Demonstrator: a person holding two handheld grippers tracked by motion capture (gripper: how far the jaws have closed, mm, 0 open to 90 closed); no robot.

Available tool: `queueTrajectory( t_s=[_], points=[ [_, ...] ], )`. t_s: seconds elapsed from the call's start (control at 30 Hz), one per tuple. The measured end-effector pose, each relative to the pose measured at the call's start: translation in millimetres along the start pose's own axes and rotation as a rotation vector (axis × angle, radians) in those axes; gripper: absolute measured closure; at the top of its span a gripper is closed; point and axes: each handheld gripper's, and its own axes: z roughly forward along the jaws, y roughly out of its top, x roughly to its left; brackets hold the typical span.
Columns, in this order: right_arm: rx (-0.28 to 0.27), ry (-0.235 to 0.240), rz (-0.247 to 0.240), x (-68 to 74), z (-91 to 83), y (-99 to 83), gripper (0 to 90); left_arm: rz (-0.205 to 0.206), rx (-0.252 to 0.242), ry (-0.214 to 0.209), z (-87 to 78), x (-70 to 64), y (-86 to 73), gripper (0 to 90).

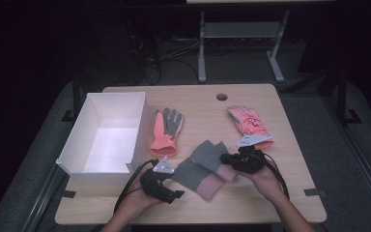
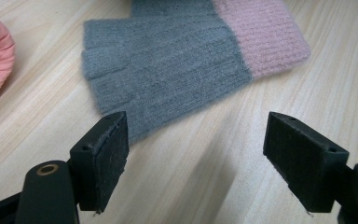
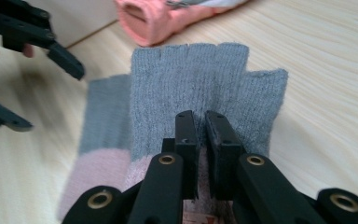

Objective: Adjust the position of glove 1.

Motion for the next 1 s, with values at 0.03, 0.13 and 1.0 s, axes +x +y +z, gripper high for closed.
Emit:
queueTrajectory(
  t_s=[0.03,0.13,1.0],
  points=[
    [0.0,0.005,-0.003,4.0,1.6,1.3,84.0,-0.004,-0.004,0.002,-0.8,-0.5,-0.6,21.8],
    [0.008,0.015,-0.008,15.3,5.9,3.8,84.0,-0.012,-0.011,0.01,-1.7,-1.0,-2.0,21.8],
    [0.1,0.022,-0.009,57.1,43.9,-0.5,82.8,-0.016,-0.009,0.019,-4.3,-2.5,-4.0,21.8]
  ],
)
